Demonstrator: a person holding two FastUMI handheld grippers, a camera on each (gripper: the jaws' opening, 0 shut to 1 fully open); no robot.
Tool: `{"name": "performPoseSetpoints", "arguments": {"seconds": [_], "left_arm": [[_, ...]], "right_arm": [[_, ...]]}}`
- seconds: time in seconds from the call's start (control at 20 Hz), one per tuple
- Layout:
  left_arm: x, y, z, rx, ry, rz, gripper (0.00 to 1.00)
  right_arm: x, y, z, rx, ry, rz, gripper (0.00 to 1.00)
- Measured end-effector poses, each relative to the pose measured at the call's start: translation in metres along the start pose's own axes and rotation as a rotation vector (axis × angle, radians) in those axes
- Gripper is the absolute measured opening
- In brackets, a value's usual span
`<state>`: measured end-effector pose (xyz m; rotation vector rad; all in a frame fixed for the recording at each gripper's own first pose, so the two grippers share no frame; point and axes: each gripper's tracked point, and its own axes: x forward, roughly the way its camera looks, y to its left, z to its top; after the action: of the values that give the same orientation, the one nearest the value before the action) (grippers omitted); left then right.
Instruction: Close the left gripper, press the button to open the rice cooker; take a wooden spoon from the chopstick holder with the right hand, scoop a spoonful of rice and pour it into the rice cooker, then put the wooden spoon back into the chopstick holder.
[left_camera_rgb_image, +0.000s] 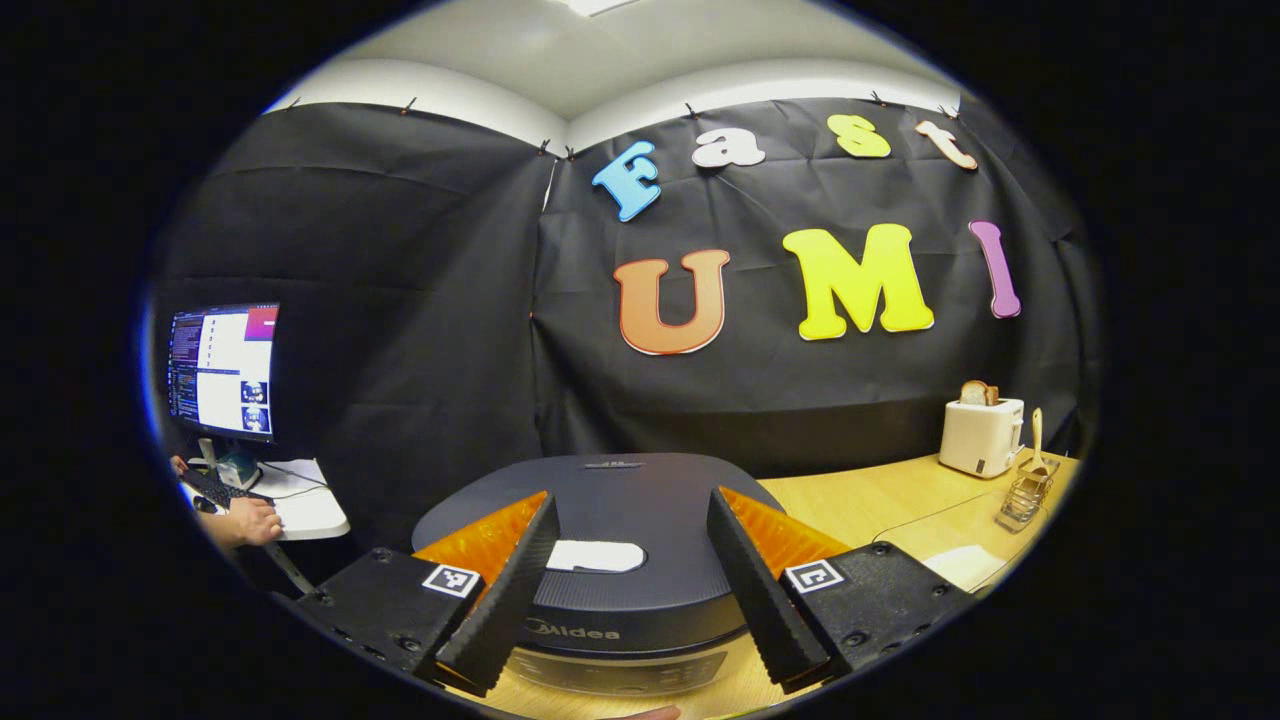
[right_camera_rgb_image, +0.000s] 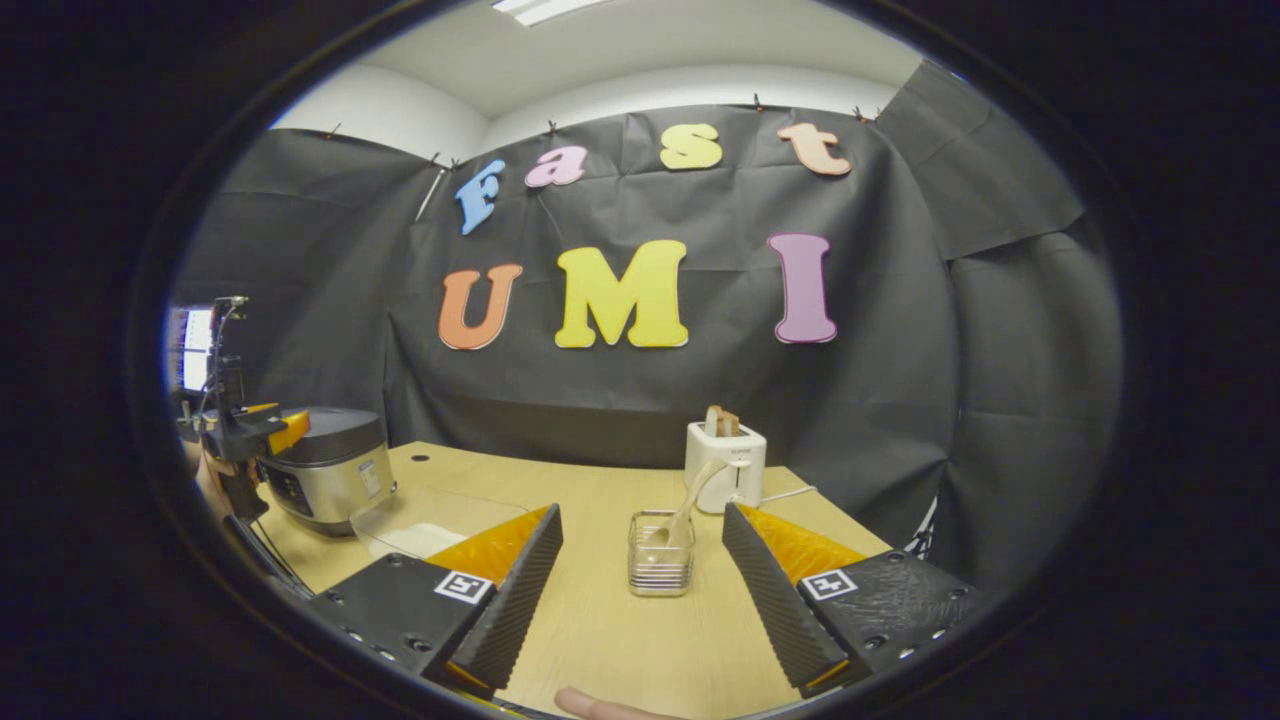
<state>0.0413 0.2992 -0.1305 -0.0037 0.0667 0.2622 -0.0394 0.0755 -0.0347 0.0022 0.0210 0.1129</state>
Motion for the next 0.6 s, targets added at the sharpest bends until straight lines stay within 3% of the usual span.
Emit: {"name": "performPoseSetpoints", "arguments": {"seconds": [0.05, 0.1, 0.15, 0.25, 0.4, 0.6], "left_arm": [[-0.001, 0.0, -0.002, 0.003, 0.008, 0.01, 0.95], [-0.005, 0.002, 0.0, 0.003, -0.009, 0.023, 0.94], [-0.006, 0.001, 0.002, 0.005, -0.022, 0.032, 0.87], [-0.016, -0.001, 0.003, 0.012, -0.016, 0.052, 0.9], [-0.034, -0.025, 0.011, -0.024, -0.012, 0.003, 0.87], [-0.066, -0.059, 0.044, -0.097, -0.039, -0.052, 0.87]], "right_arm": [[0.0, 0.0, -0.001, -0.001, 0.002, 0.0, 0.92], [0.0, 0.001, -0.001, -0.002, 0.004, 0.001, 0.96], [-0.001, 0.001, -0.001, -0.004, 0.004, 0.002, 0.96], [-0.002, 0.0, 0.0, -0.009, -0.002, -0.002, 0.96], [-0.003, -0.001, 0.001, -0.001, 0.001, -0.016, 0.92], [-0.015, 0.0, 0.015, 0.021, -0.034, -0.035, 0.95]]}}
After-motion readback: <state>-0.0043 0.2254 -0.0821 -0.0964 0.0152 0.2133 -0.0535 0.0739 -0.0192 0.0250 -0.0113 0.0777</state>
